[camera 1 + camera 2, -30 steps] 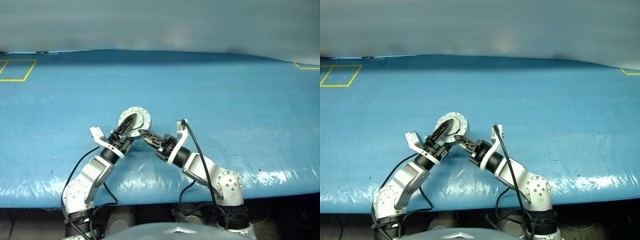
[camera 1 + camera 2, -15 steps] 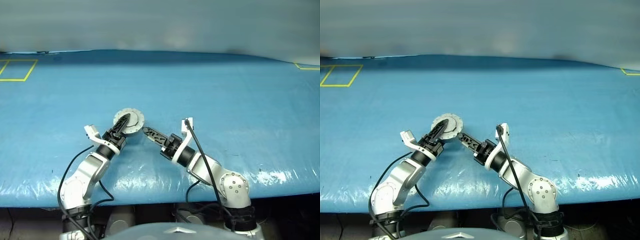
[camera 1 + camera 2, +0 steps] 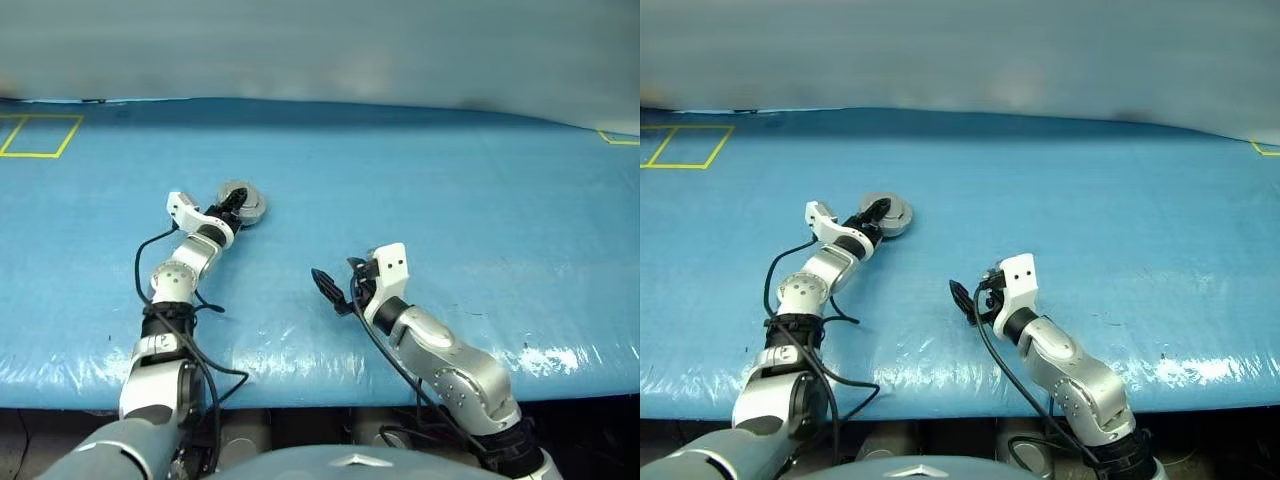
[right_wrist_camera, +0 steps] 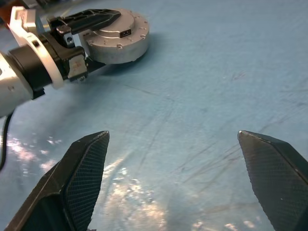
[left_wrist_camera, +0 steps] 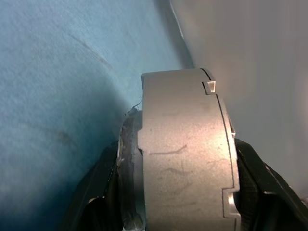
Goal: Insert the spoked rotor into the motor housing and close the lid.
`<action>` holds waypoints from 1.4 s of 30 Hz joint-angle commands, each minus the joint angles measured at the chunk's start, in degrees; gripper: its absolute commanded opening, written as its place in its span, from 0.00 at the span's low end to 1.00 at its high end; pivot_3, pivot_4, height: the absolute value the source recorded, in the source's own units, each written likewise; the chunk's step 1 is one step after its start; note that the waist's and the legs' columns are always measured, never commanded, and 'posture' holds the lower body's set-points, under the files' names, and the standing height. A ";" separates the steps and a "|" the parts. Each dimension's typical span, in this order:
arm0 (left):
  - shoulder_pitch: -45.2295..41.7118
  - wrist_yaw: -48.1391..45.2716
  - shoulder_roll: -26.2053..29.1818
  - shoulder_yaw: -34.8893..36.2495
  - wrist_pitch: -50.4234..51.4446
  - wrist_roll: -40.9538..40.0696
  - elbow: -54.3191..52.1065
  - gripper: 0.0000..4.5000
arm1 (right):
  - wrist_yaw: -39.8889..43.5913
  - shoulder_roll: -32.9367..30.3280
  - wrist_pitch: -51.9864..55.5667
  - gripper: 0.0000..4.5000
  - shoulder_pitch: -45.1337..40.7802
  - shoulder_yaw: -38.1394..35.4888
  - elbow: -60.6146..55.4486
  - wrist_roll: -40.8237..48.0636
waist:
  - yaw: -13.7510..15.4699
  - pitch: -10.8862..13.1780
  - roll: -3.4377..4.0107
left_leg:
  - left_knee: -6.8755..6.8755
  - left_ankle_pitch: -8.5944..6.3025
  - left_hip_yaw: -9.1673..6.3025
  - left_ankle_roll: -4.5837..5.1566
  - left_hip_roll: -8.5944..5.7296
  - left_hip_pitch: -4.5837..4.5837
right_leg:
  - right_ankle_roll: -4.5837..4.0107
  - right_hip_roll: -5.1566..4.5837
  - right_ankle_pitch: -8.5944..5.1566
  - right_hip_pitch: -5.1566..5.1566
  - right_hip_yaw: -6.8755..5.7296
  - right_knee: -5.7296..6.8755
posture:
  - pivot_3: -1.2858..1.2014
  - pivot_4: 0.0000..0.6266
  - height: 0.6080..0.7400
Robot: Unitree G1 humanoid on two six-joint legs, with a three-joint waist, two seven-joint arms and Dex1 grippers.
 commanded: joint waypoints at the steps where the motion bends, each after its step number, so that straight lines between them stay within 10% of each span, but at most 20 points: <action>1: -8.01 -4.27 0.65 2.19 -4.69 4.42 7.66 0.55 | -0.22 0.30 -5.03 1.00 0.64 1.94 0.51 -8.82 | -0.01 0.00 -0.01 | 0.00 0.00 0.00 0.01 0.00 -0.01 | 0.00 -0.01 0.00 -0.01 0.00 -0.01 | 0.52 0.24 1.00; 11: -18.20 -4.78 1.31 4.58 -9.76 16.35 26.47 0.55 | 1.92 4.42 -6.60 1.00 3.13 1.14 2.31 -16.08 | -0.13 -0.01 -0.03 | 0.01 -0.02 -0.01 0.04 -0.03 0.02 | 0.02 -0.06 0.01 0.01 -0.02 0.06 | 0.52 0.24 1.00; 18: -14.60 -0.58 3.19 6.25 -3.25 19.53 24.53 1.00 | 3.46 6.44 -5.33 1.00 4.41 0.45 1.87 -17.45 | -0.77 -0.09 -0.01 | 0.04 -0.10 -0.03 0.18 -0.02 0.26 | 0.03 -0.06 0.02 0.20 -0.01 0.15 | 0.52 0.24 1.00; 32: 18.72 -1.84 9.11 1.25 24.46 17.92 -25.26 1.00 | 8.82 8.47 -1.74 1.00 4.41 -1.48 1.38 -16.15 | -2.64 -0.55 0.31 | -0.22 -0.10 0.27 0.16 0.15 1.56 | 0.18 0.03 -0.15 1.14 0.24 0.26 | 0.52 0.24 1.00; 42: 40.80 -11.33 10.03 -7.18 1.07 31.90 -49.12 1.00 | 9.31 8.33 -8.90 1.00 6.91 -2.65 1.35 -19.44 | -1.46 -0.57 0.28 | -0.35 -0.10 0.40 0.14 0.15 1.53 | -0.12 0.01 -0.33 1.07 0.36 0.16 | 0.52 0.24 1.00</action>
